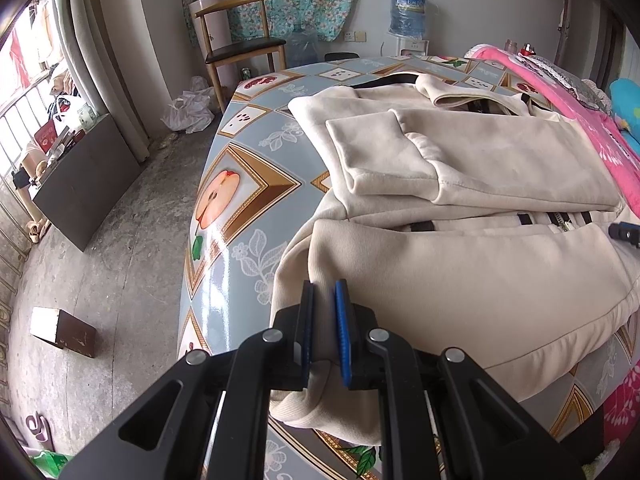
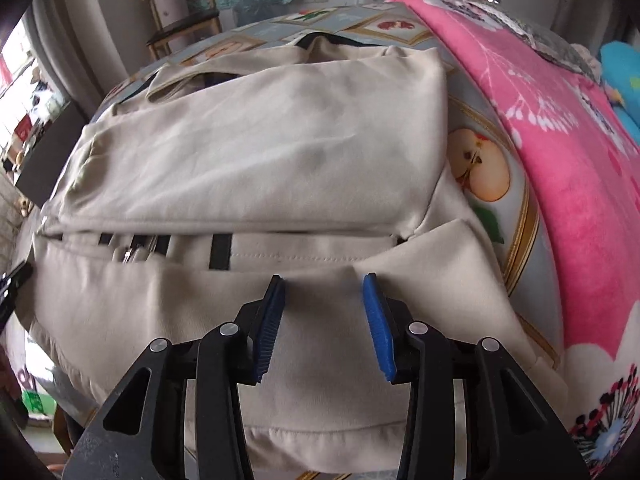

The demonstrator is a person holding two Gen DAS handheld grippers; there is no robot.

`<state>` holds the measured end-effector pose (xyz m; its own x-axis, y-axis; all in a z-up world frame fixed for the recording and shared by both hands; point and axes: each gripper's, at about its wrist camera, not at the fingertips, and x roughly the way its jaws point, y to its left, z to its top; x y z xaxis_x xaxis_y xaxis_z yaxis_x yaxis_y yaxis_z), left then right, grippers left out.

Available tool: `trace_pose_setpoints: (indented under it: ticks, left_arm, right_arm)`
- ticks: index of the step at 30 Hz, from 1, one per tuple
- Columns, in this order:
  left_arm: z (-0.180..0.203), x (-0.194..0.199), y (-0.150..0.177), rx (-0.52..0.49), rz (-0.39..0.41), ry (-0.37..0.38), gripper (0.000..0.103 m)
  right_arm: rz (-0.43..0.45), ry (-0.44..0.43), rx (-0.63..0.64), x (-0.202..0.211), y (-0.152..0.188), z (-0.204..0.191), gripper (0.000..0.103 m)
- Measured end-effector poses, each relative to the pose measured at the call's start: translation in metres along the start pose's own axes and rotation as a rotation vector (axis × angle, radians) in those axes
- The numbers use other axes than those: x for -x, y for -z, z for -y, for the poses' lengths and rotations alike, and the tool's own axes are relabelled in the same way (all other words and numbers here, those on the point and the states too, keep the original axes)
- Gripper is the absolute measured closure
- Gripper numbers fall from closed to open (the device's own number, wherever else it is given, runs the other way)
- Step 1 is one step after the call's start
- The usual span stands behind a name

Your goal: Fold large clothes

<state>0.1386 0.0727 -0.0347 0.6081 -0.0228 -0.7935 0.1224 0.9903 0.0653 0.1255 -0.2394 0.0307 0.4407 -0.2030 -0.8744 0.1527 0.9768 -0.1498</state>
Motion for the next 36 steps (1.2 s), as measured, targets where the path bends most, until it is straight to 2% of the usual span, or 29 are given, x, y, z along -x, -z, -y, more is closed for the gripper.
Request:
trace_pose_setpoints:
  ticks: [3,6,9,17,23,28,36]
  left_arm:
    - [0.0,0.001,0.0,0.001,0.0,0.002,0.092]
    - [0.0,0.001,0.0,0.001,0.001,0.006,0.092]
    - [0.0,0.0,-0.001,0.001,-0.004,0.012,0.092]
    - [0.0,0.0,-0.002,-0.006,-0.011,0.014,0.092]
    - [0.0,0.0,-0.003,-0.005,-0.01,0.013,0.092]
    - [-0.001,0.0,-0.003,-0.009,-0.01,0.013,0.092]
    - [-0.001,0.0,-0.003,-0.007,-0.009,0.013,0.092]
  right_arm:
    - [0.0,-0.035,-0.065,0.003,-0.005,0.006,0.064]
    - [0.023,-0.118,-0.082,0.017,-0.002,0.005,0.044]
    - [0.031,-0.161,-0.055,0.03,0.004,-0.004,0.037]
    - [0.034,-0.208,0.067,0.043,0.017,-0.034,0.034]
    - [0.011,-0.173,0.154,0.031,0.025,-0.056,0.034]
    - [-0.004,-0.093,0.224,0.017,0.033,-0.069,0.033]
    - [-0.008,-0.105,0.194,0.019,0.03,-0.064,0.033]
